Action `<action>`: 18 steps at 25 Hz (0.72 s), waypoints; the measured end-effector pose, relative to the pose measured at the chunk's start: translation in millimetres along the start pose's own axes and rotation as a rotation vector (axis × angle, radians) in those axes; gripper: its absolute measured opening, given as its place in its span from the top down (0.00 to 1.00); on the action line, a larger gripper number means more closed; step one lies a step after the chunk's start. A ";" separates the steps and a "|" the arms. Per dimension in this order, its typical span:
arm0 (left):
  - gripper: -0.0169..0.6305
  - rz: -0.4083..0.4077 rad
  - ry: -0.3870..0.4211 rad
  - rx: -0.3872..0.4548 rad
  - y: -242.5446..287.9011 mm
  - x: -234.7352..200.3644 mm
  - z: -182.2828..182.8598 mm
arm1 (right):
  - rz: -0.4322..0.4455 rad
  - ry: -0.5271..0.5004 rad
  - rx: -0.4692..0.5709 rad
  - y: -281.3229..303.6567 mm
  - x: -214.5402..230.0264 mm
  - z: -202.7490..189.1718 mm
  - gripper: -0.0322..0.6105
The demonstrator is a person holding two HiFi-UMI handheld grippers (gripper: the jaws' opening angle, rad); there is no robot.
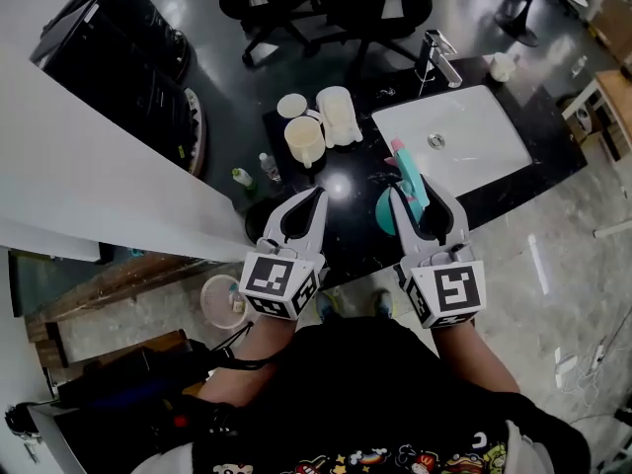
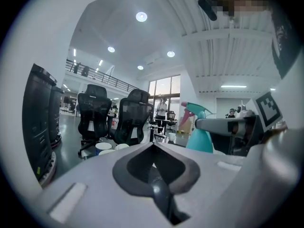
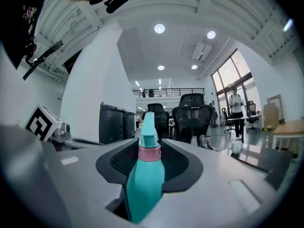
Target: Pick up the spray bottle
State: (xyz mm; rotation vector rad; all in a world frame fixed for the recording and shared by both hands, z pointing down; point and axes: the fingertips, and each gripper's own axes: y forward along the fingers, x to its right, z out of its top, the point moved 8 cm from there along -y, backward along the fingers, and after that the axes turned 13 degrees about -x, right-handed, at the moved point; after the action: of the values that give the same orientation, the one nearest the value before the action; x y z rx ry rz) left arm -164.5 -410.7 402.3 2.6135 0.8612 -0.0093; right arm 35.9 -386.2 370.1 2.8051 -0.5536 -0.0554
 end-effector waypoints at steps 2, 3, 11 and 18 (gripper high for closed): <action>0.97 0.013 0.001 0.015 -1.6 2.6 2.8 | 0.004 0.007 -0.015 -1.3 2.7 -6.1 0.69; 0.97 0.021 0.002 0.022 -2.6 3.4 3.7 | 0.007 0.006 -0.020 -1.1 3.7 -8.3 0.69; 0.97 0.049 0.007 0.036 -10.2 5.1 5.9 | 0.042 -0.005 -0.005 4.0 1.4 -6.3 0.69; 0.97 0.060 0.008 0.031 -10.6 2.8 5.4 | 0.061 -0.006 -0.022 11.2 0.8 -9.4 0.69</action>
State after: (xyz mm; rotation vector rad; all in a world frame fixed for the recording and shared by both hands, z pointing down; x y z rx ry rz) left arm -167.7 -403.3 393.1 2.6692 0.7919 0.0045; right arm 33.4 -393.9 382.3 2.7660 -0.6362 -0.0576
